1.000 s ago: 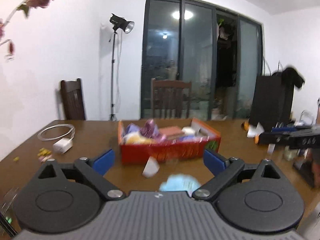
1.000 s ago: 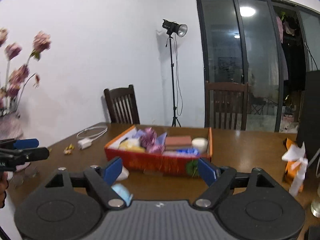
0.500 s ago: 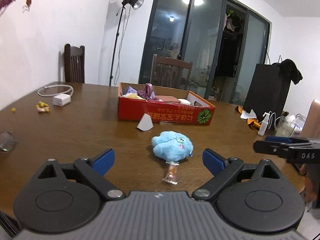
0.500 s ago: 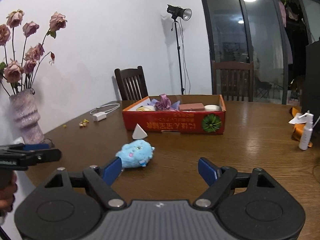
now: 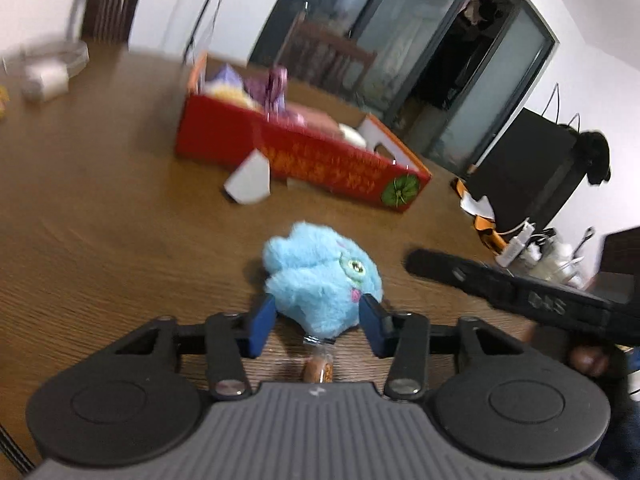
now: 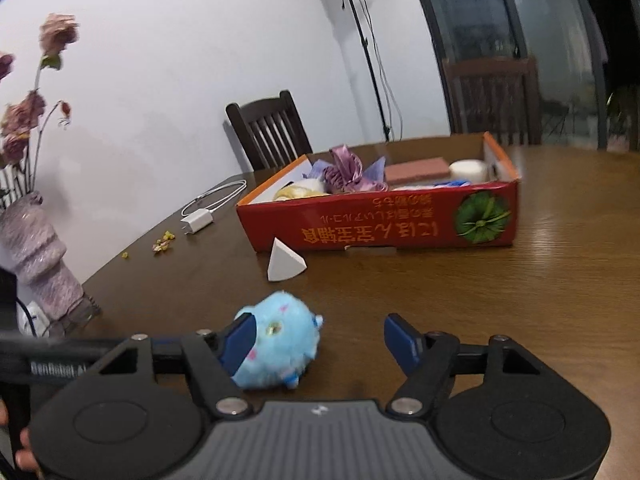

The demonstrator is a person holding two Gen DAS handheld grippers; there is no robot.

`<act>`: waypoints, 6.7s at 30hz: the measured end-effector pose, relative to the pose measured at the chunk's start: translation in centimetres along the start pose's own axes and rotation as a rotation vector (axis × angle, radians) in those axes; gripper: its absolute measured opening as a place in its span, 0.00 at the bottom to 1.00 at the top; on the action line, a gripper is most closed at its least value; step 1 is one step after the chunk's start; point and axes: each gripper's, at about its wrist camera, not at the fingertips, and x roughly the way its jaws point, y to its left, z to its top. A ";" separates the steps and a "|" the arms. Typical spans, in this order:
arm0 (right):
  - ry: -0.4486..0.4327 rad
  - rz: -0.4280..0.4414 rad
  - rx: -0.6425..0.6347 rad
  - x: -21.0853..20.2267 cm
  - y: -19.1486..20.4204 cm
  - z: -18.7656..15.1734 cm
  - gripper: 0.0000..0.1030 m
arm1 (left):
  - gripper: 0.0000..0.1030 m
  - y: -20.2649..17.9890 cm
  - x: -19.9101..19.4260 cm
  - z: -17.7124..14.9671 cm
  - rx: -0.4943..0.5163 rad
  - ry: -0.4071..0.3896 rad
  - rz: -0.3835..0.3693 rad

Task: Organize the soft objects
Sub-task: 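Close the left gripper on the light-blue plush while the right gripper grips it too, then carry the light-blue plush with both grippers and lower it into the box, then open both grippers and withdraw them from the box, then grasp the clear snack packet with the left gripper while the right gripper grasps the white paper triangle, then carry the snack packet and paper triangle over the box with both grippers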

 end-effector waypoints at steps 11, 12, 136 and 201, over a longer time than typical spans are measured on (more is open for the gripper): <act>0.125 0.124 0.075 7.9 -2.2 2.2 0.40 | 0.25 2.0 3.7 2.9 -0.062 0.041 -0.055; 0.121 0.122 0.094 7.7 -2.7 2.1 0.38 | 0.25 1.8 4.0 3.2 -0.060 0.041 -0.057; -0.086 -0.078 -0.067 -11.5 1.9 -5.9 0.61 | 0.56 -4.7 -6.1 -6.5 0.237 -0.096 0.182; -0.242 -0.137 0.028 -12.6 -2.1 -3.9 0.23 | 0.13 -13.3 -4.7 -2.4 0.381 -0.189 0.094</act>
